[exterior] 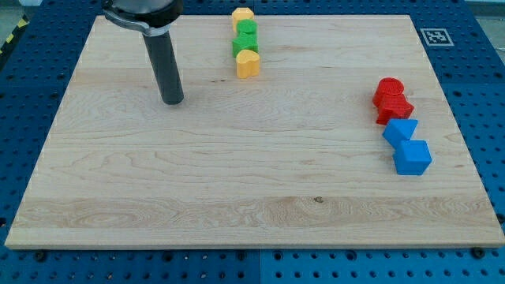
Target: Slightly move the yellow heart into the green star
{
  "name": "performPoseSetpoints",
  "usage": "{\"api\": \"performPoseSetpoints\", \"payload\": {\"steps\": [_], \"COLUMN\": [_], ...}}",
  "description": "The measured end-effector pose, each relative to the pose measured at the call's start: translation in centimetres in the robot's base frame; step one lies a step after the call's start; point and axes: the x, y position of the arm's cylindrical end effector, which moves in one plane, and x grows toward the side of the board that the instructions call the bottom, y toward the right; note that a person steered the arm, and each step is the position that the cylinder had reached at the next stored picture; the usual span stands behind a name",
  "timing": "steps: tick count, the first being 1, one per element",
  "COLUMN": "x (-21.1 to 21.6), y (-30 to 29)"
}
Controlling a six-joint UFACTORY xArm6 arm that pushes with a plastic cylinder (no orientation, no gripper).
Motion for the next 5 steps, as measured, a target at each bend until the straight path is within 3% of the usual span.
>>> {"api": "performPoseSetpoints", "payload": {"steps": [2,3,5], "x": [-1.1,-2.1,-2.2], "y": [2.4,9.6,14.4]}}
